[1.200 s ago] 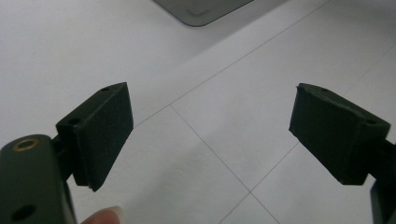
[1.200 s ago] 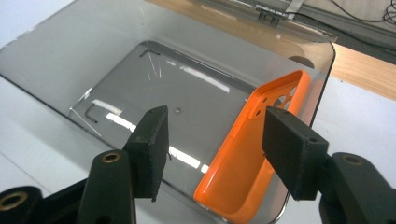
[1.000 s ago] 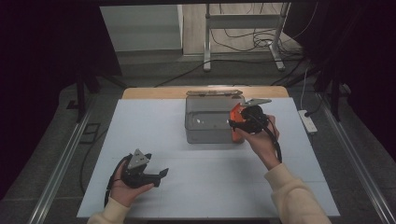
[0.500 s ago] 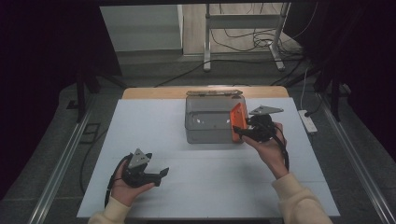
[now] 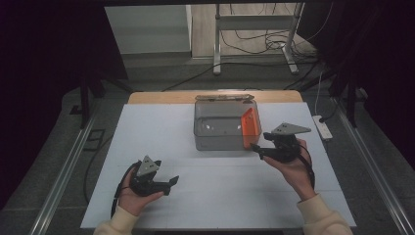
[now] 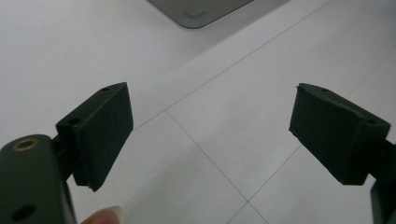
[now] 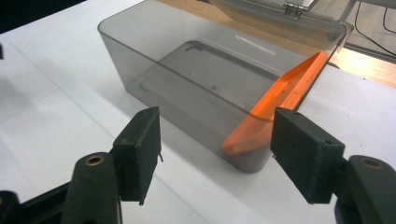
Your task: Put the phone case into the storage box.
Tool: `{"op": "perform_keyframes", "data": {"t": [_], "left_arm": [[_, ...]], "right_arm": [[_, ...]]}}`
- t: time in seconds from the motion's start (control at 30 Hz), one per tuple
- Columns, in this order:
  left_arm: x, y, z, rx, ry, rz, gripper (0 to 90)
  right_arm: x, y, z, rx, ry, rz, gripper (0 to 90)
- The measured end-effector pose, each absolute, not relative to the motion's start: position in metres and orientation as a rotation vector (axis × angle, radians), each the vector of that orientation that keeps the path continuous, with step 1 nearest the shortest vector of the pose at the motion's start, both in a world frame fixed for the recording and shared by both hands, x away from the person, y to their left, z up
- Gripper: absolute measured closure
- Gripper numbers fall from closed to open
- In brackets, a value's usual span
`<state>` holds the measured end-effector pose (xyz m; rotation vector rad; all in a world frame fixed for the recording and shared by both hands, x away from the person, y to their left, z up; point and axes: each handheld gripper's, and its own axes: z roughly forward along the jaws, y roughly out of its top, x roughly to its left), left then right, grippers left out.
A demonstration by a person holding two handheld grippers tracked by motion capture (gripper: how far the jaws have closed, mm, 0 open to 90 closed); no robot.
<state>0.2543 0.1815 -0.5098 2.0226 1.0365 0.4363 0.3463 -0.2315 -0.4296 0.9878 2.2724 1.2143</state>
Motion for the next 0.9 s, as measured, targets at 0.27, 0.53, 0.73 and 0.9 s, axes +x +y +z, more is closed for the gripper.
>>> {"op": "perform_keyframes", "data": {"t": [0.27,0.53,0.73,0.9], "left_arm": [[0.255,0.182,-0.509,2.021,1.037,0.44,13.7],[0.253,0.182,-0.509,2.019,1.029,0.444,13.7],[0.253,0.183,-0.51,2.019,1.028,0.444,13.7],[0.252,0.183,-0.512,2.023,1.022,0.442,13.7]], "right_arm": [[0.331,-0.249,-0.434,0.95,2.289,1.251,31.9],[0.315,-0.273,-0.447,0.905,2.292,1.277,30.0],[0.307,-0.297,-0.459,0.933,2.27,1.299,28.8],[0.306,-0.309,-0.473,0.959,2.271,1.315,28.0]]}}
